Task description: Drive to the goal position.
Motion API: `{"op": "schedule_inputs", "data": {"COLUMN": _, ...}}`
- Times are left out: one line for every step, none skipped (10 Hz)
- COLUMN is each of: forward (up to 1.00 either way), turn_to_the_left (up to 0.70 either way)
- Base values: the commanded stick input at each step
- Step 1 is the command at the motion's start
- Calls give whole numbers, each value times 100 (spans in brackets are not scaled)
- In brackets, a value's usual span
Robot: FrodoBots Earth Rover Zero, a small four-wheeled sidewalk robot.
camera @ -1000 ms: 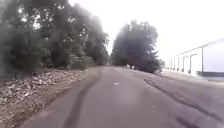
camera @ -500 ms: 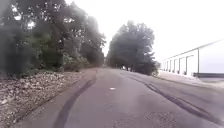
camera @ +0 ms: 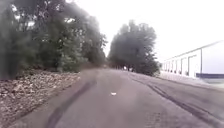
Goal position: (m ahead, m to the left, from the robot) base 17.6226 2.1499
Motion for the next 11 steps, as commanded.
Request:
{"op": "schedule_inputs", "data": {"forward": 85, "turn_to_the_left": 0}}
{"op": "schedule_inputs", "data": {"forward": 85, "turn_to_the_left": 0}}
{"op": "schedule_inputs", "data": {"forward": 85, "turn_to_the_left": 0}}
{"op": "schedule_inputs", "data": {"forward": 85, "turn_to_the_left": 0}}
{"op": "schedule_inputs", "data": {"forward": 85, "turn_to_the_left": 0}}
{"op": "schedule_inputs", "data": {"forward": 85, "turn_to_the_left": 0}}
{"op": "schedule_inputs", "data": {"forward": 85, "turn_to_the_left": 0}}
{"op": "schedule_inputs", "data": {"forward": 85, "turn_to_the_left": 0}}
{"op": "schedule_inputs", "data": {"forward": 85, "turn_to_the_left": 0}}
{"op": "schedule_inputs", "data": {"forward": 85, "turn_to_the_left": 0}}
{"op": "schedule_inputs", "data": {"forward": 85, "turn_to_the_left": 0}}
